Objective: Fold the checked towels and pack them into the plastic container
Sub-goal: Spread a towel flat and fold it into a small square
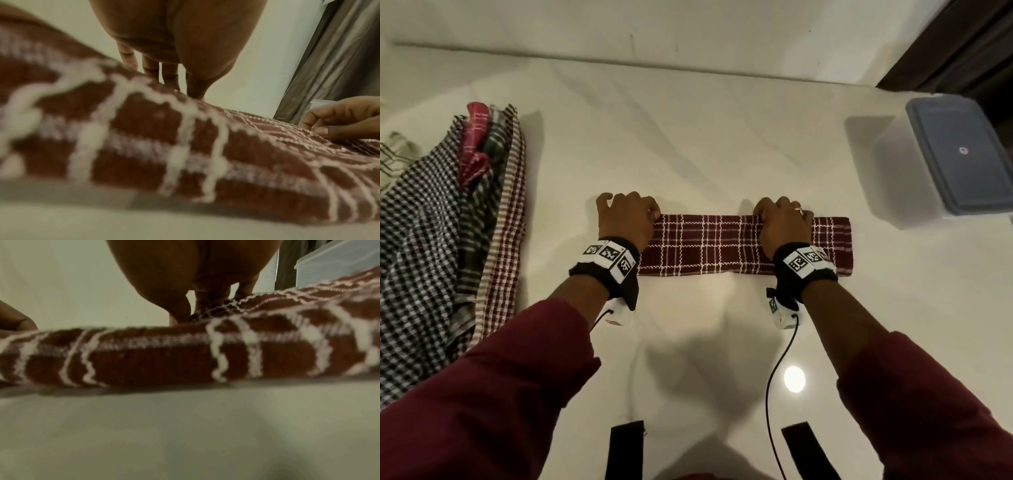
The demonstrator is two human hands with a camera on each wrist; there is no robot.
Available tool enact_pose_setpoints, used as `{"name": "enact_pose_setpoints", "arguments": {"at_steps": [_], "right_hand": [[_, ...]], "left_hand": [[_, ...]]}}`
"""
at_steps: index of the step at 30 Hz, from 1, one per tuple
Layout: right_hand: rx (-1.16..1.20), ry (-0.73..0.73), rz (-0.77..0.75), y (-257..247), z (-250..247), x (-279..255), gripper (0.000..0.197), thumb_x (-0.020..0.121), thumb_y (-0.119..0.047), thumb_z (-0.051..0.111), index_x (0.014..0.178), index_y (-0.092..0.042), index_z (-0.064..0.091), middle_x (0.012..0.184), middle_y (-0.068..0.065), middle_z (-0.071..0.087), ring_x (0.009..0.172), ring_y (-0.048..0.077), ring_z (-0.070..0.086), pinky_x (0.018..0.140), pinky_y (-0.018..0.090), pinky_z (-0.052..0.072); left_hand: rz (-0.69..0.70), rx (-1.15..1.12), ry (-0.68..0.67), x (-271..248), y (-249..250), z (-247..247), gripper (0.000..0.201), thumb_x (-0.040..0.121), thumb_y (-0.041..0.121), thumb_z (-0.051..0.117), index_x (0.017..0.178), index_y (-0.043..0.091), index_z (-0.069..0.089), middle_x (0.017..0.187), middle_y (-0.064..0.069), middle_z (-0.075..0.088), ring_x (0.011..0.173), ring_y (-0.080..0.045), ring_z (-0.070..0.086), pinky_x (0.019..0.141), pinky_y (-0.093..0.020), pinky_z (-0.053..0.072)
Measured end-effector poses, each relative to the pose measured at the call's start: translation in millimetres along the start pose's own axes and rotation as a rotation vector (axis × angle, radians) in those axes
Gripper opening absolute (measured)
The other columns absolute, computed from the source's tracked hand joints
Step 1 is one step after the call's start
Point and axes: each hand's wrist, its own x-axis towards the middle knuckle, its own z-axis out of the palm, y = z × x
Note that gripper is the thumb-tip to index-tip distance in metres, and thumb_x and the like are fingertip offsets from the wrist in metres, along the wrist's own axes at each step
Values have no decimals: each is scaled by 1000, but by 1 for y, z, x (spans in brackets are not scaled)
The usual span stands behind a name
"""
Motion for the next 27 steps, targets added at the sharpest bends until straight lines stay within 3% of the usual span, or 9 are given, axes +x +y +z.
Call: {"name": "enact_pose_setpoints", "arguments": {"at_steps": [2,6,8,10,12,14,21,24,27], "right_hand": [[21,40,14,0,0,-1,30,86,-10,48,113,-21,57,110,8,53,108,30,48,102,46,25],[118,134,-54,-19,-4,-28,33,92,-27,52,124,-19,54,131,11,48,126,31,40,109,49,21],[161,54,-163,-38,0,-50,43,92,-31,53,133,-20,49,146,12,37,138,32,28,112,50,20],[167,-124,-212,-53,12,-63,60,93,-36,51,148,-22,30,159,11,11,147,31,3,116,51,11],[130,-277,-193,-63,26,-69,72,95,-39,45,153,-23,5,159,11,-15,145,32,-17,117,54,-1],[101,-345,-159,-70,37,-77,75,97,-39,39,152,-22,-9,155,11,-28,141,34,-26,114,60,-8],[80,-441,-194,-77,46,-132,74,99,-45,33,150,-24,-16,152,10,-35,139,34,-31,108,61,-14],[89,-475,-198,-80,49,-169,74,99,-36,35,149,-23,-18,151,11,-36,138,34,-32,111,64,-11],[77,-487,-215,-82,53,-198,73,99,-26,37,151,-21,-13,154,12,-30,141,33,-28,113,63,-5]], "left_hand": [[28,-22,60,0,0,3,19,92,31,50,100,25,67,111,-4,58,112,-27,50,107,-45,16],[176,-125,177,-28,20,-1,34,90,38,56,117,18,60,133,-9,50,127,-31,41,108,-49,23],[274,-155,103,-52,37,3,40,92,31,53,129,17,53,143,-11,42,134,-32,34,111,-51,25],[276,-141,-67,-67,47,17,52,95,24,45,145,17,32,156,-9,21,144,-30,15,118,-48,11],[234,-92,-186,-74,46,32,59,99,24,37,151,19,12,160,-4,1,147,-26,-1,119,-43,0],[225,-71,-216,-79,42,39,60,100,26,35,152,21,5,160,-1,-5,147,-24,-5,119,-42,-4],[235,-224,-185,-129,16,41,60,96,28,48,149,26,22,159,3,11,147,-19,3,117,-40,0],[233,-264,-219,-158,9,42,59,94,35,51,147,26,28,159,4,14,146,-20,6,117,-43,4],[207,-340,-192,-179,0,42,49,92,35,56,139,24,44,154,2,27,143,-23,20,116,-48,17]]}}
